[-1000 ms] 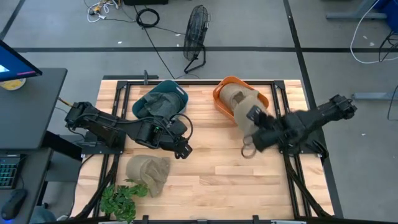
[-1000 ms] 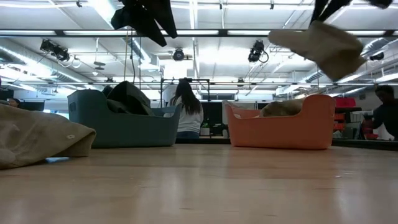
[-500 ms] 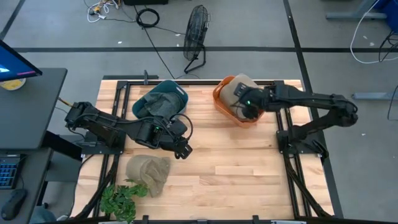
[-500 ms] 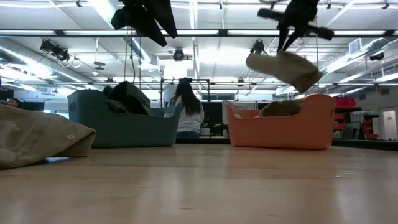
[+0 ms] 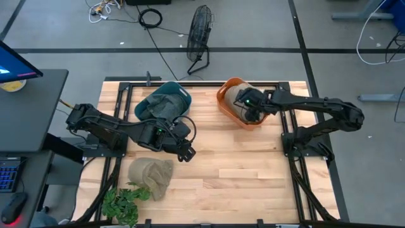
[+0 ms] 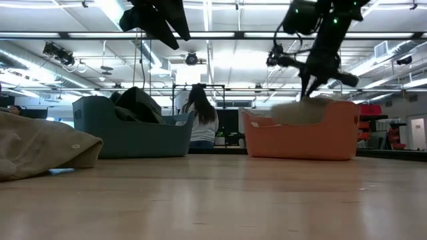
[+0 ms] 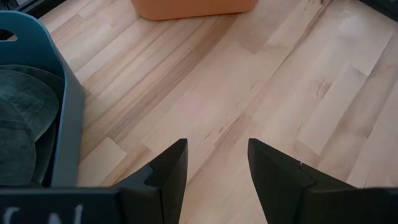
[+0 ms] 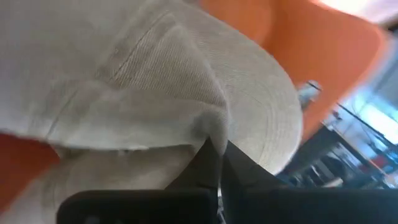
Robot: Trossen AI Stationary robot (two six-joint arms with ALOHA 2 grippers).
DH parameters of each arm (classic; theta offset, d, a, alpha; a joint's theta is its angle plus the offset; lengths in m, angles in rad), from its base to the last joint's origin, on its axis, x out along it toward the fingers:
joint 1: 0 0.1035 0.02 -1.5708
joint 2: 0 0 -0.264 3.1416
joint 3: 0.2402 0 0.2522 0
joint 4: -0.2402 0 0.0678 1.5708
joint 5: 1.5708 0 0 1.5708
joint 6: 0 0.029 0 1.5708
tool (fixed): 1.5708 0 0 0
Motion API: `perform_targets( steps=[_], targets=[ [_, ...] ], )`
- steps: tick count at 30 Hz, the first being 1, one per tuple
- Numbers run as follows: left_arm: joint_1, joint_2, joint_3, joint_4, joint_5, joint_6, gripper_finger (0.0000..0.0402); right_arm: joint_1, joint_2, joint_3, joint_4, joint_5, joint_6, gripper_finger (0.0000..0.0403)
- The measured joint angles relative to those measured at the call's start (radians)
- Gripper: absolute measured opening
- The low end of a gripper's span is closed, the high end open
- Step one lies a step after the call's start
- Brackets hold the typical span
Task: Pick & Place hat
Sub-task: Put the right brown cap into the orange bin, then put the brown cap into the orange bin
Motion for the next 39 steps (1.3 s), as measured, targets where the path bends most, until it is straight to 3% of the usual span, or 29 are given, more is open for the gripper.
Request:
perform_targets(
  steps=[9,16,20,27,31,34,39],
  targets=[
    [0.0,0.0,0.0,0.0,0.0,0.0,0.0172,-0.006,-0.002,-0.177,0.082,-0.036,0.099,0.0018],
    [0.0,0.0,0.0,0.0,0.005,-0.001,0.0172,-0.007,-0.001,-0.182,0.158,-0.047,0.184,0.0074],
    [0.001,0.0,0.0,-0.002,0.056,-0.001,0.0172,-0.005,0.0,-0.161,0.152,-0.04,0.246,0.0098],
    [0.001,-0.042,0.0,-0.046,0.204,-0.006,0.0172,0.042,0.0,-0.047,-0.02,-0.011,0.477,0.0112],
    [0.001,-0.07,0.001,-0.068,0.353,-0.085,0.0172,0.103,0.0,0.057,-0.137,-0.022,0.667,0.0113],
    [-0.001,-0.066,0.001,-0.114,0.464,-0.179,0.0172,0.162,0.0,0.139,-0.194,-0.078,0.848,0.0114],
    [-0.033,-0.033,0.0,-0.229,0.48,-0.289,0.0172,0.256,-0.001,0.248,-0.192,-0.238,1.134,0.0114]
  ],
)
